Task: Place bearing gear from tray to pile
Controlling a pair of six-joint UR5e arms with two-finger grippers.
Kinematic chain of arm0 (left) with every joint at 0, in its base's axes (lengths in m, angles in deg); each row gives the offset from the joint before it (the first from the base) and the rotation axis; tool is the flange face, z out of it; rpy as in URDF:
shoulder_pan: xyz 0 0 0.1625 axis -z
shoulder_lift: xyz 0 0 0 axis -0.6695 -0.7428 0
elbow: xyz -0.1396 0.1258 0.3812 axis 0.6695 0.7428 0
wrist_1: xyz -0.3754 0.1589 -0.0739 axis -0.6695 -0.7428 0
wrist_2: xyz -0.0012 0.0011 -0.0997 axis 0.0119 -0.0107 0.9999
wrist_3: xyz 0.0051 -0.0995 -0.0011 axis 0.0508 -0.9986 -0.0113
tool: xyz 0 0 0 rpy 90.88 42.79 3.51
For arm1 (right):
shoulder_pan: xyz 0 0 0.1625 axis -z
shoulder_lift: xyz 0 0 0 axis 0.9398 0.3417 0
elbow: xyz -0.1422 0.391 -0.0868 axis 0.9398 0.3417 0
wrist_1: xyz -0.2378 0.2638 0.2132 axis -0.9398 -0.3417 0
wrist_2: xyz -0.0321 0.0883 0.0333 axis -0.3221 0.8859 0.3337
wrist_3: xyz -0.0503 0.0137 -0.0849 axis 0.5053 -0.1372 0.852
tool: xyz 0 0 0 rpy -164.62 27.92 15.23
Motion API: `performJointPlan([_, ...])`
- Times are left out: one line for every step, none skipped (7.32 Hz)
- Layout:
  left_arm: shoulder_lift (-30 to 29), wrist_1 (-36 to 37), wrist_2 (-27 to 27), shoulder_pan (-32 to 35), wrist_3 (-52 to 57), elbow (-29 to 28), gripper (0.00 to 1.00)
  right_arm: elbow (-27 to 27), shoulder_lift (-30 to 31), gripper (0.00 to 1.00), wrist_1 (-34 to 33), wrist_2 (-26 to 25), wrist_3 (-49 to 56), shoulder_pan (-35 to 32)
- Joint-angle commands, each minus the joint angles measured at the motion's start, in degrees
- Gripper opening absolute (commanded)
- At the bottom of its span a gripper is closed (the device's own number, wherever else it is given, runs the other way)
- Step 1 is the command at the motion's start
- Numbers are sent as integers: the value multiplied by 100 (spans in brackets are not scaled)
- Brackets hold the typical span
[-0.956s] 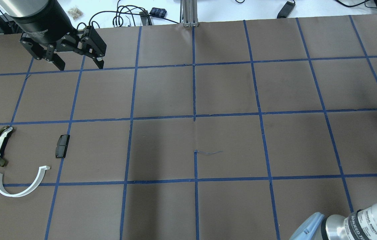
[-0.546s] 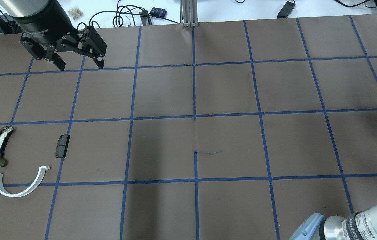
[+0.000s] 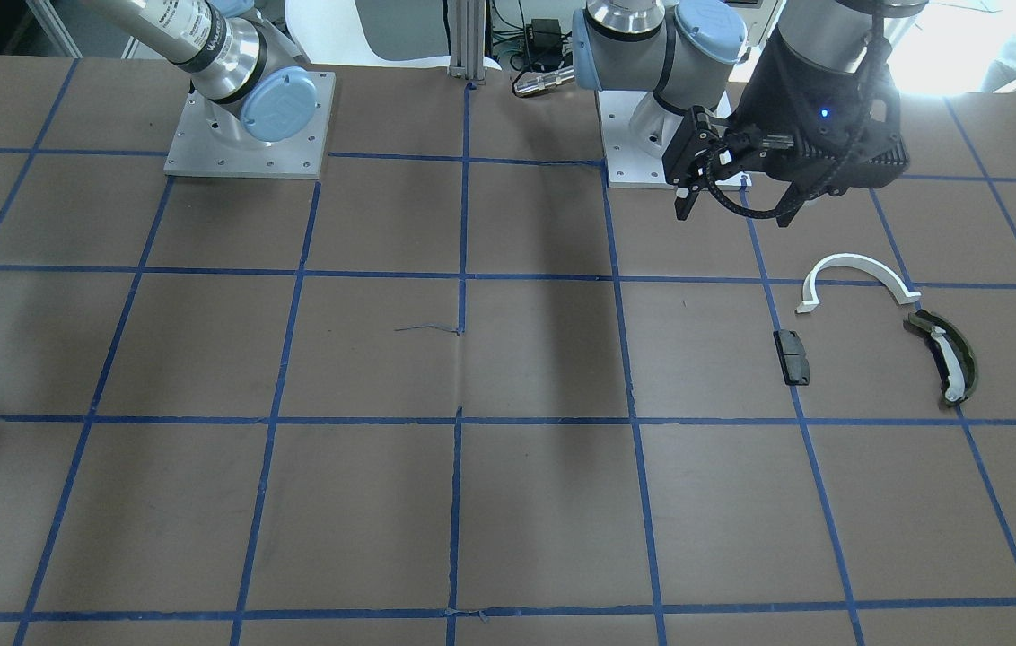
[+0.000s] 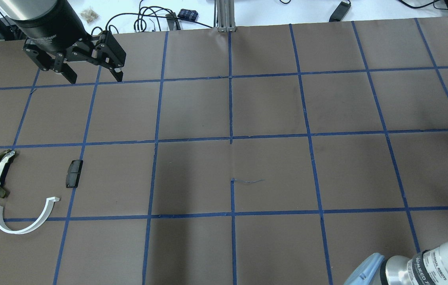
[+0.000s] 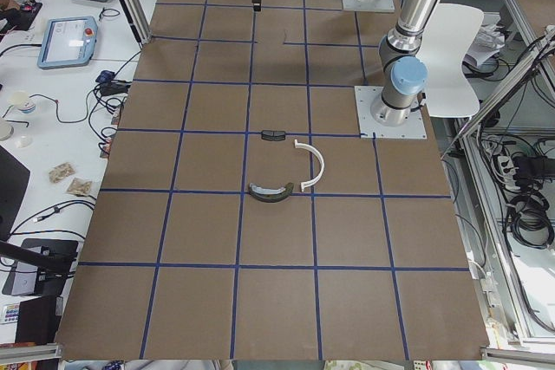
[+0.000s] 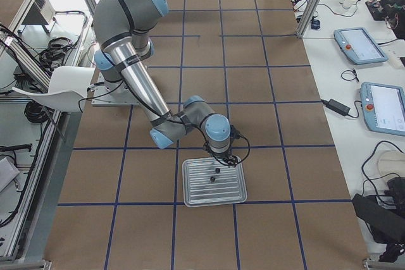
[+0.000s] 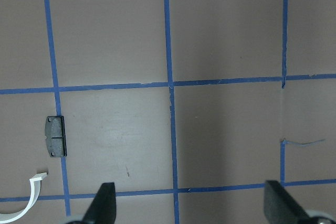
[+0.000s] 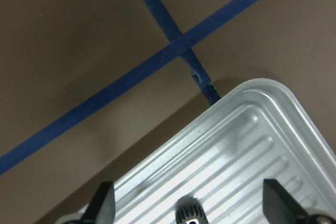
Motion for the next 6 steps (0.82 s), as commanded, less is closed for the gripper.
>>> performJointPlan([9,-2,-2,3,-2,0,100,96,-223,95,-49,-14,311,38])
performJointPlan([0,-2,7,3,-2,0,100,158,-259,92,-49,-23,320,55])
performJointPlan([0,-2,7,3,-2,0,100,176,-259,81,-49,-40,320,64])
performJointPlan([9,-2,-10,3,-2,0,100,176,-259,69,-49,-49,416,73])
performJointPlan([0,-2,-10,3,-2,0,100,176,-251,62,-49,-49,565,151])
performJointPlan([0,-2,-10,-6,-2,0,100,168,-259,46,-49,-49,558,161])
